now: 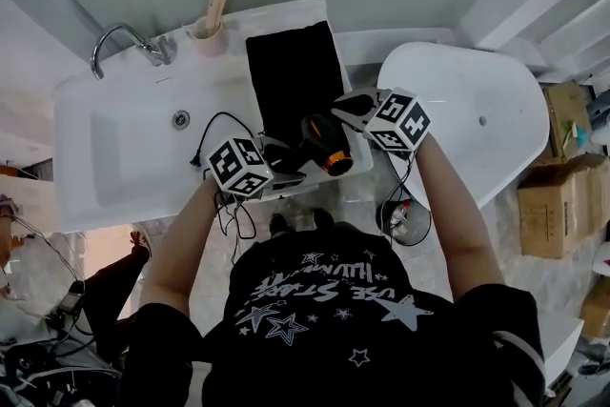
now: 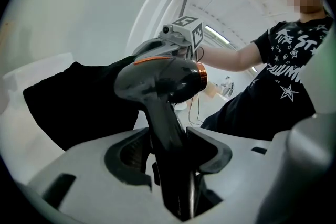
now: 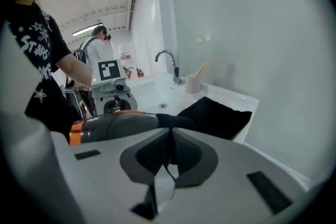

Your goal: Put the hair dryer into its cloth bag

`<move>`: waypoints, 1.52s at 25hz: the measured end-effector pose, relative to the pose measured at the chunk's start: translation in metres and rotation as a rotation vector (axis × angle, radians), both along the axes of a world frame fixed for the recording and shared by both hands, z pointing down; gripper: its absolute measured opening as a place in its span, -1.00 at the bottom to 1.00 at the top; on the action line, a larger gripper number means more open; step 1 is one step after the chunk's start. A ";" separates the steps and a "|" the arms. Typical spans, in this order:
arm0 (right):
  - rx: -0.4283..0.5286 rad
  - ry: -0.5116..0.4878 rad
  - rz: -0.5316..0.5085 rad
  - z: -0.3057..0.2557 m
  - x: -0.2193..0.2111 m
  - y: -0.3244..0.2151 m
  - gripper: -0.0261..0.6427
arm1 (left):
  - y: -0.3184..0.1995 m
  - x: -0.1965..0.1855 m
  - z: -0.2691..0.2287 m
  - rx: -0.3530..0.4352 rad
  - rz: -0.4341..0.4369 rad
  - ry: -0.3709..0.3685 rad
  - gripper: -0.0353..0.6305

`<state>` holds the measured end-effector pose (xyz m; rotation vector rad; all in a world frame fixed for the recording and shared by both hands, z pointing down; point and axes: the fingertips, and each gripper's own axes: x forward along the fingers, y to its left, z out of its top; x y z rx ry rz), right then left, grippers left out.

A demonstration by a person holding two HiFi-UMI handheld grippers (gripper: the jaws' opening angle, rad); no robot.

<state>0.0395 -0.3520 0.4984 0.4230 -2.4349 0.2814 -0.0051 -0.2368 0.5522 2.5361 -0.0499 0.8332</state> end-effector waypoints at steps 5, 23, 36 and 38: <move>0.025 -0.044 0.003 -0.014 0.009 0.009 -0.87 | 0.000 0.010 0.001 0.067 0.023 -0.044 -0.24; 0.083 -0.054 -0.040 -0.026 0.015 0.020 -0.87 | -0.059 -0.001 0.005 0.094 -0.158 -0.134 -0.24; 0.108 0.018 -0.108 -0.003 0.005 0.037 -0.87 | -0.110 -0.008 0.013 0.032 -0.409 -0.154 -0.24; 0.107 0.026 -0.116 0.000 0.003 0.039 -0.87 | -0.118 -0.009 0.012 0.028 -0.461 -0.145 -0.24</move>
